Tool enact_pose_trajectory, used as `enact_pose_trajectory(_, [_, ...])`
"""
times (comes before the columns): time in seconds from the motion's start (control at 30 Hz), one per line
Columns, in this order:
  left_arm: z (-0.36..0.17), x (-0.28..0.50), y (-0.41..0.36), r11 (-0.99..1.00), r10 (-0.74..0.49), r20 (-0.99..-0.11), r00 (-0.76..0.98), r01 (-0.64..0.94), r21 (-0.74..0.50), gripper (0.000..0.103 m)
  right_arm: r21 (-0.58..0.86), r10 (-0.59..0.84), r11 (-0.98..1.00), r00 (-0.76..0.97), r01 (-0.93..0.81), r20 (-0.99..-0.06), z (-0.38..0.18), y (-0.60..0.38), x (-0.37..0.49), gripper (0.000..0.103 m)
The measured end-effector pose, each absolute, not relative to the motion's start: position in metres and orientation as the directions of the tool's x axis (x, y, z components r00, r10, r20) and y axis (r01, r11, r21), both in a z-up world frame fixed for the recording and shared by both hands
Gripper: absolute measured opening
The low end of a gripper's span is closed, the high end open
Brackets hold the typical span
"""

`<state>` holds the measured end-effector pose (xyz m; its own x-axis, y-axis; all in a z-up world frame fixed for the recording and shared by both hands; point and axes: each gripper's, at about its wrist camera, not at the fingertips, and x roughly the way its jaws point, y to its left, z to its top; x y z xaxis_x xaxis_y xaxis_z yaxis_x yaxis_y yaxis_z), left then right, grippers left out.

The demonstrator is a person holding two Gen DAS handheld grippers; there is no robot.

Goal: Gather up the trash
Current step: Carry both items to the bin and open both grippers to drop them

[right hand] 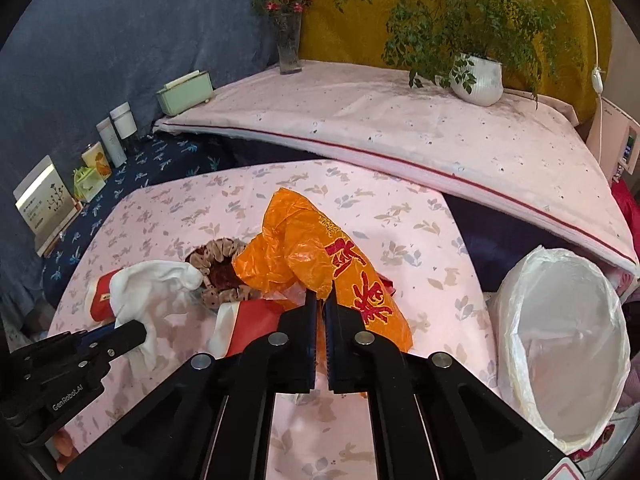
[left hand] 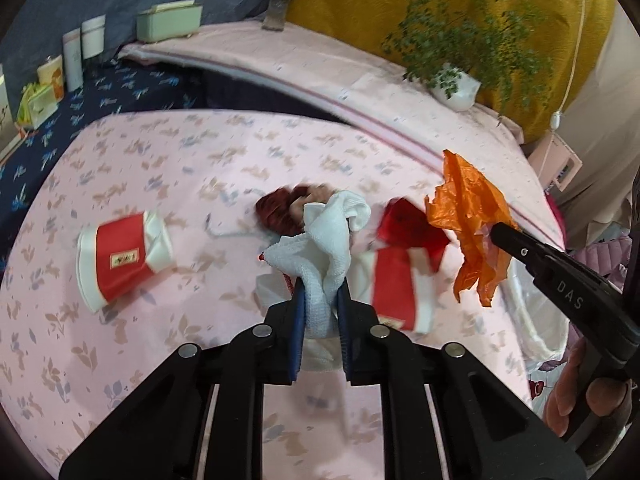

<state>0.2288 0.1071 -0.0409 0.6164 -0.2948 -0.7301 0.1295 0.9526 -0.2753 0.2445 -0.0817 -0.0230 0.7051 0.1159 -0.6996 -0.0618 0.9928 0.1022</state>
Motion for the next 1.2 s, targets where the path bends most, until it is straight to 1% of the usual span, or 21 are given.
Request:
enact_pose_trajectory(0.27, [0.006,0.234,0.056,0.939,-0.343,-0.673,0.656,0.219,-0.265,0.014,0.114,0.107,0.993,0.772,-0.045,-0.626,0.022,-0.113,0.228,0.003])
enact_pose_trajectory(0.53, [0.033,0.231,-0.006,0.919,-0.392,-0.639,0.662,0.311,-0.242,0.014,0.129,0.069,0.992,0.803,0.010,-0.591,0.038,-0.161,0.210,0.003])
enact_pose_trajectory(0.83, [0.039,0.220,-0.076,0.891,-0.438,-0.636,0.635,0.404,-0.210,0.014,0.149,-0.009,0.982,0.816,0.116,-0.578,0.041,-0.230,0.185,0.003])
enact_pose_trajectory(1.2, [0.034,0.204,-0.156,0.842,-0.488,-0.652,0.581,0.510,-0.176,0.015,0.165,-0.093,0.958,0.799,0.234,-0.595,0.029,-0.306,0.154,0.003])
